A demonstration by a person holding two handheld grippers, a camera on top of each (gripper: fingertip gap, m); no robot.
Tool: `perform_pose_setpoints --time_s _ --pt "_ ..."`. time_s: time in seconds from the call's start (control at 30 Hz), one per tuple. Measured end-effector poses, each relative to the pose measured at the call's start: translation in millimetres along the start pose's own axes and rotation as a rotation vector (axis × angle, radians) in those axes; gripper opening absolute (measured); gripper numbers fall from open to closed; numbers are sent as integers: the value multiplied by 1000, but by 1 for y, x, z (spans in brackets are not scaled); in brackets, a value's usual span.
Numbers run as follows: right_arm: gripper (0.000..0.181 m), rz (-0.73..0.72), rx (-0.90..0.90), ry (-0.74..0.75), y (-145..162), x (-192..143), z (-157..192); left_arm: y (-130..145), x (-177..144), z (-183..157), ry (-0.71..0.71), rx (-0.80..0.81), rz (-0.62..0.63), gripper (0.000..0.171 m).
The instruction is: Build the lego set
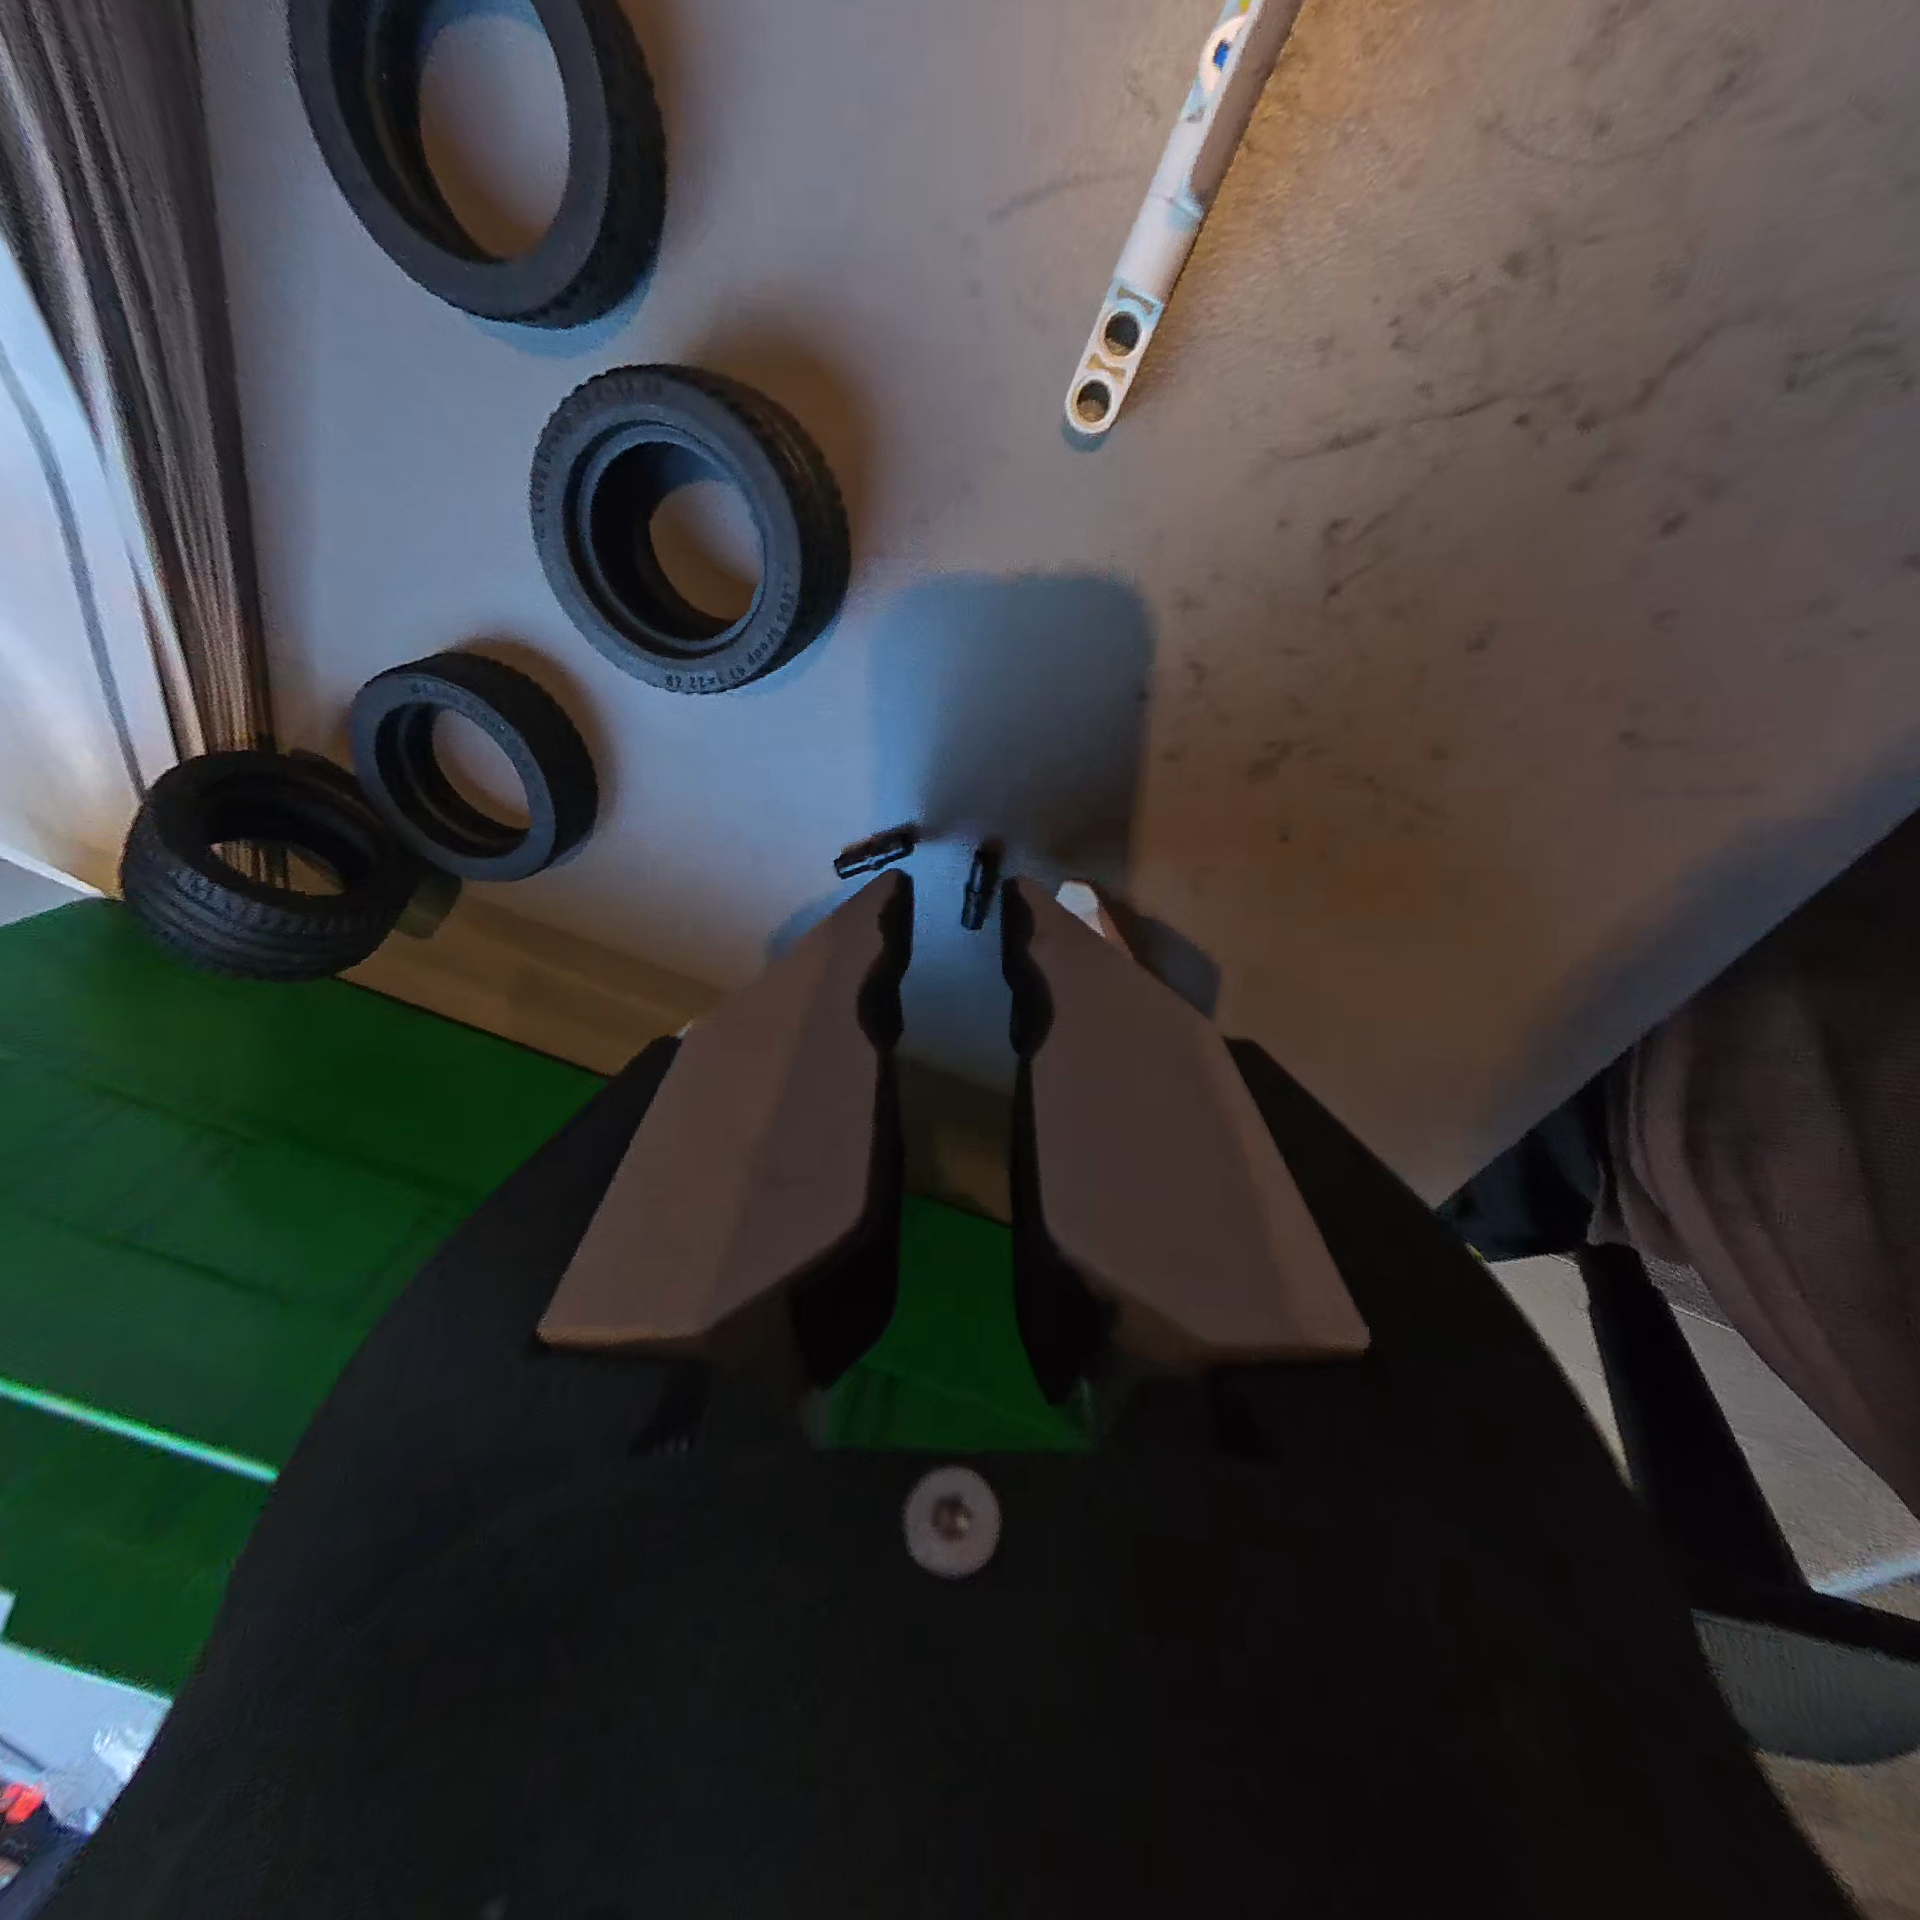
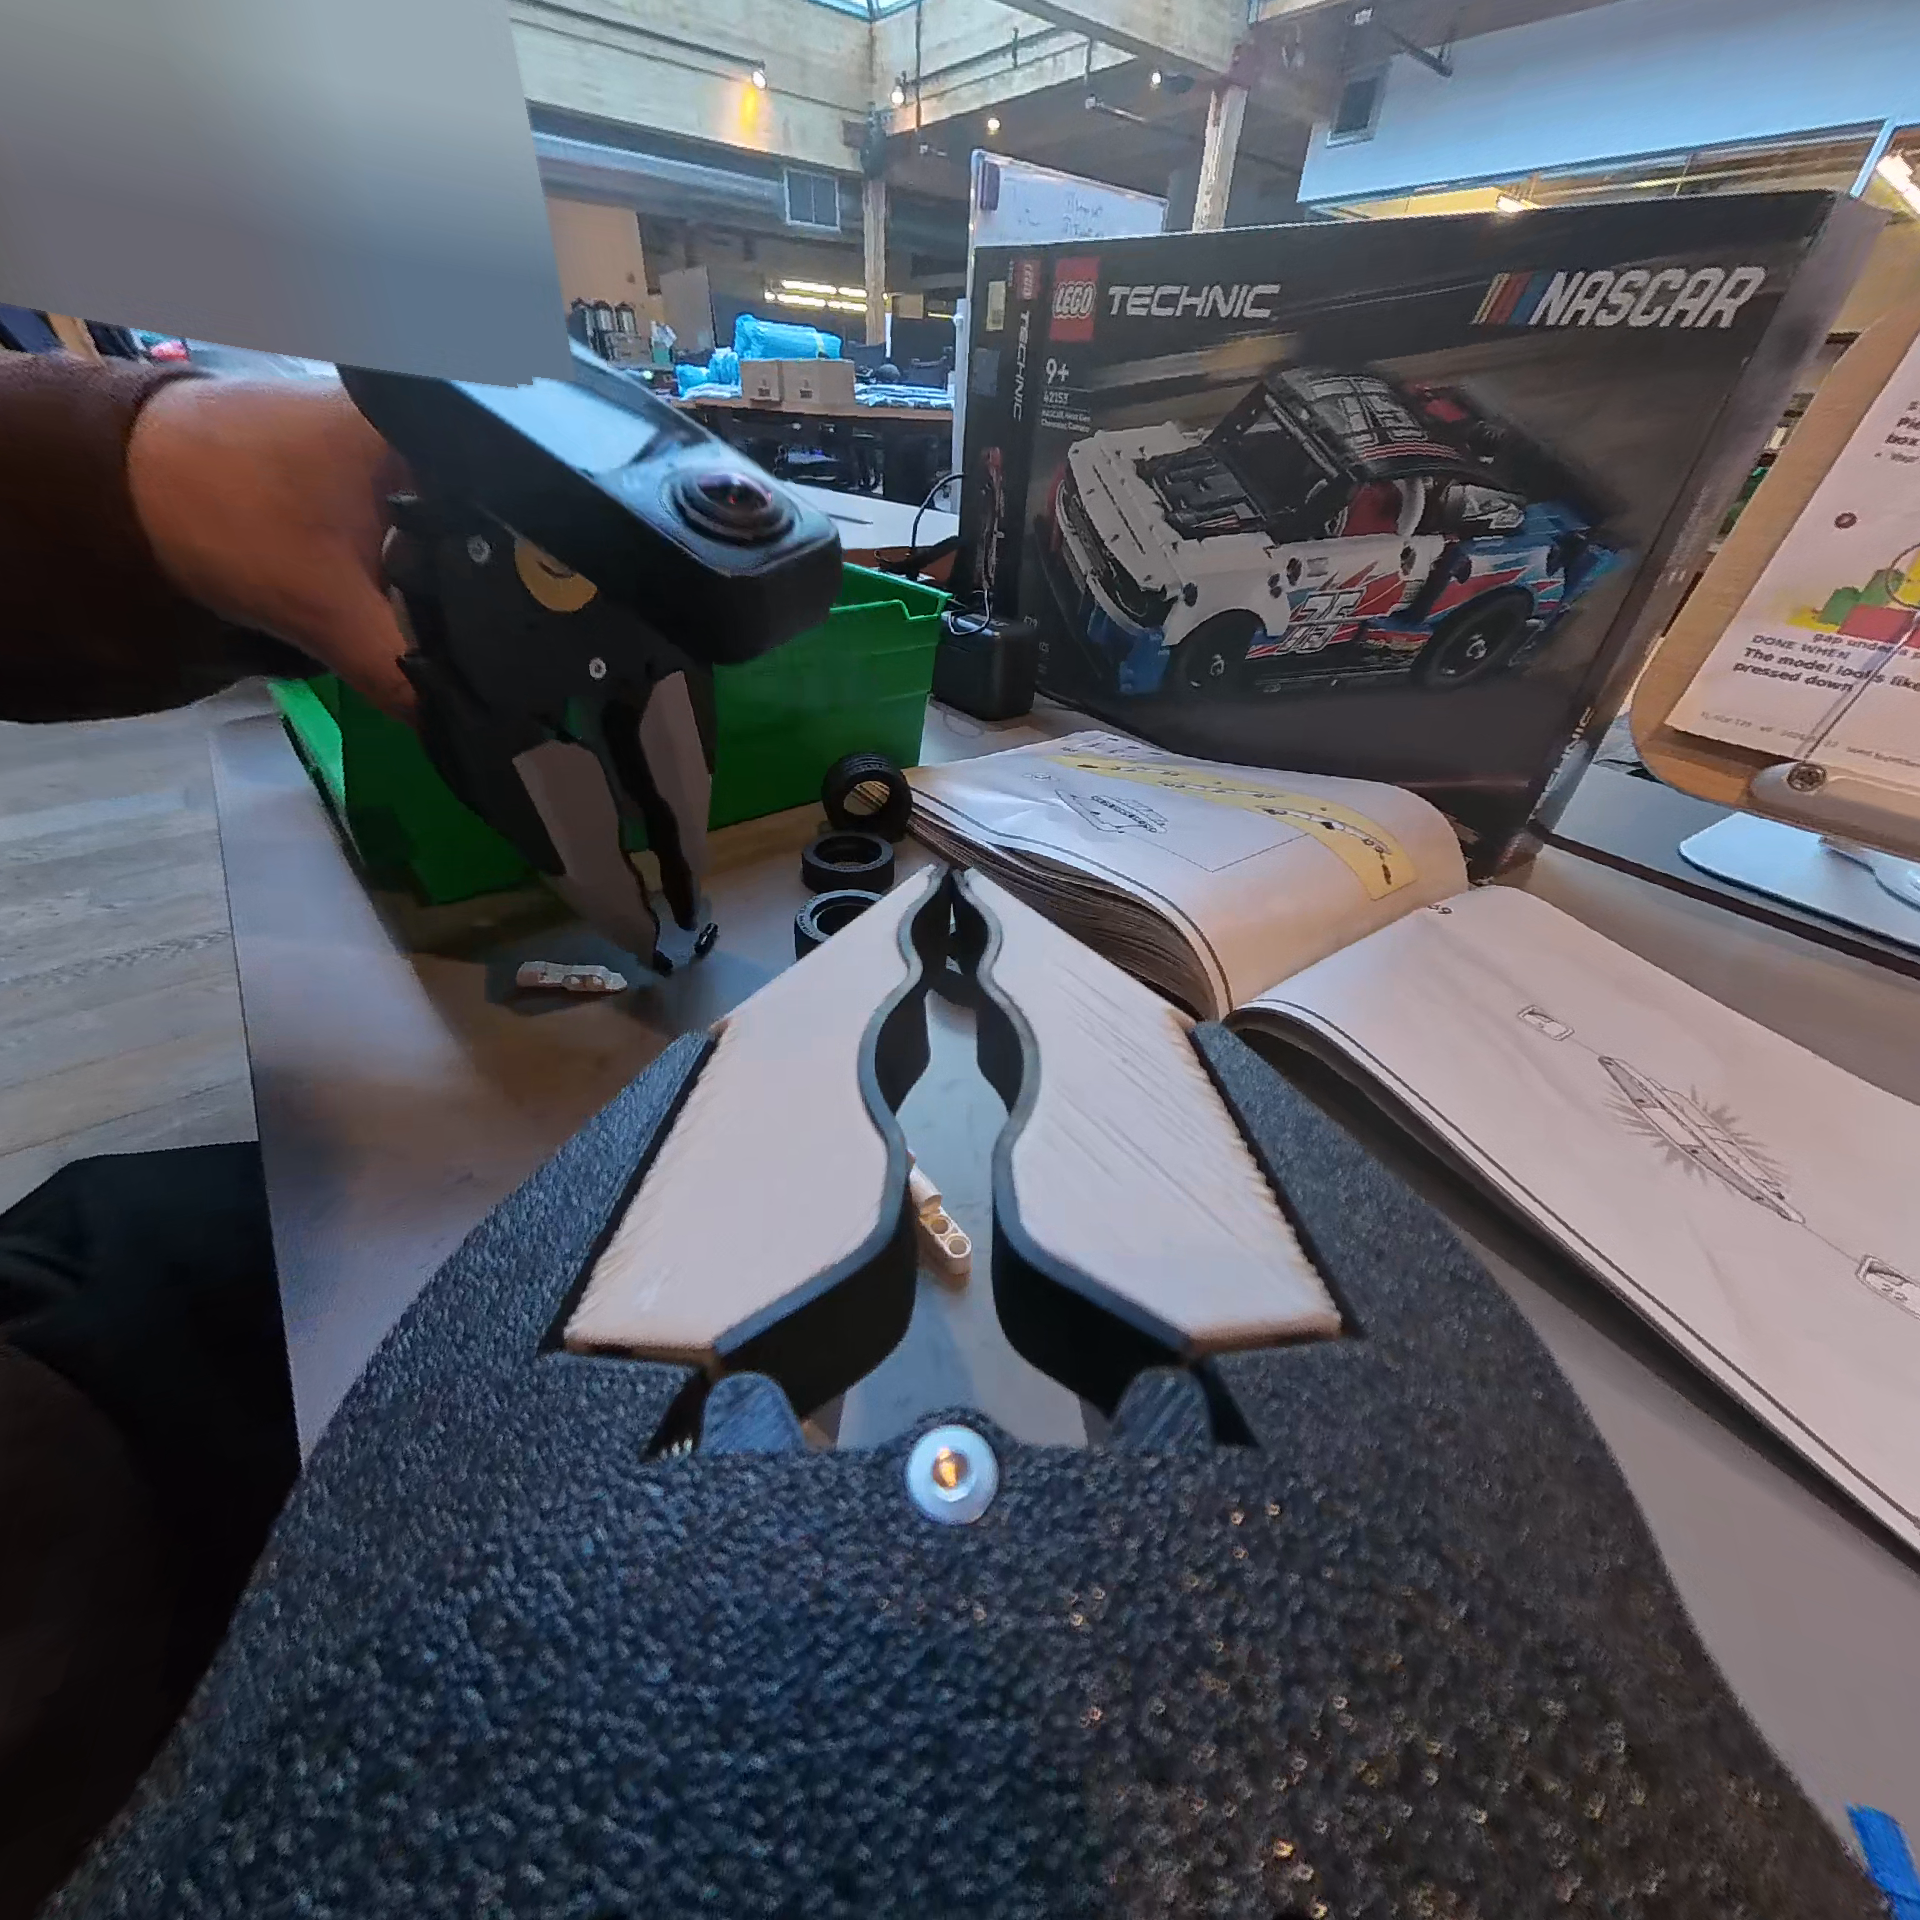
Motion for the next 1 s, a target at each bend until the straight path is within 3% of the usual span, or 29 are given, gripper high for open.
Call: perform_pose_setpoints --time_s 0.2,0.3,0.37,0.4,0.47,0.53,0.6,0.7,0.77,0.83,0.93,1.0 --pt "0 19 -8 5 3 1 1 26 -27 6 -178 -36 -40 22" --pt "0 23 -11 8 3 1 0 52 -66 2 -171 -175 -247 32" --pt "0 27 -13 10 4 1 -1 78 -86 5 -176 -330 -416 51" --pt "0 33 -14 11 5 2 -1 93 -89 6 -176 -411 -487 68" --pt "0 45 -10 15 7 3 -2 123 -81 5 -144 -569 -583 80" --pt "0 47 -14 25 8 3 -2 145 -65 -2 -132 -653 -664 74" --pt "0 55 -31 38 8 4 -1 156 -46 -23 -58 -580 -676 79" --pt "0 85 -71 68 9 7 0 166 -24 -41 -53 -438 -650 75" --pt "0 102 -85 91 10 9 0 168 -11 -40 -29 -399 -617 67" --pt "0 115 -90 120 11 11 -2 166 -5 -34 -56 -404 -622 38" --pt "0 131 -96 167 12 14 -6 156 -4 -28 -65 -429 -685 33" --pt "0 145 -102 190 12 16 -8 148 -3 -26 -59 -447 -716 39"
Point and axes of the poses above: each gripper's, where its closed fingertips meet, x out along the fingers, y out of its underside, z = x × y across the jaws, the point moved 9 cm from there along -x, back along the fingers, and after that the axes turned 2 degrees about z, right-handed, at the moved point
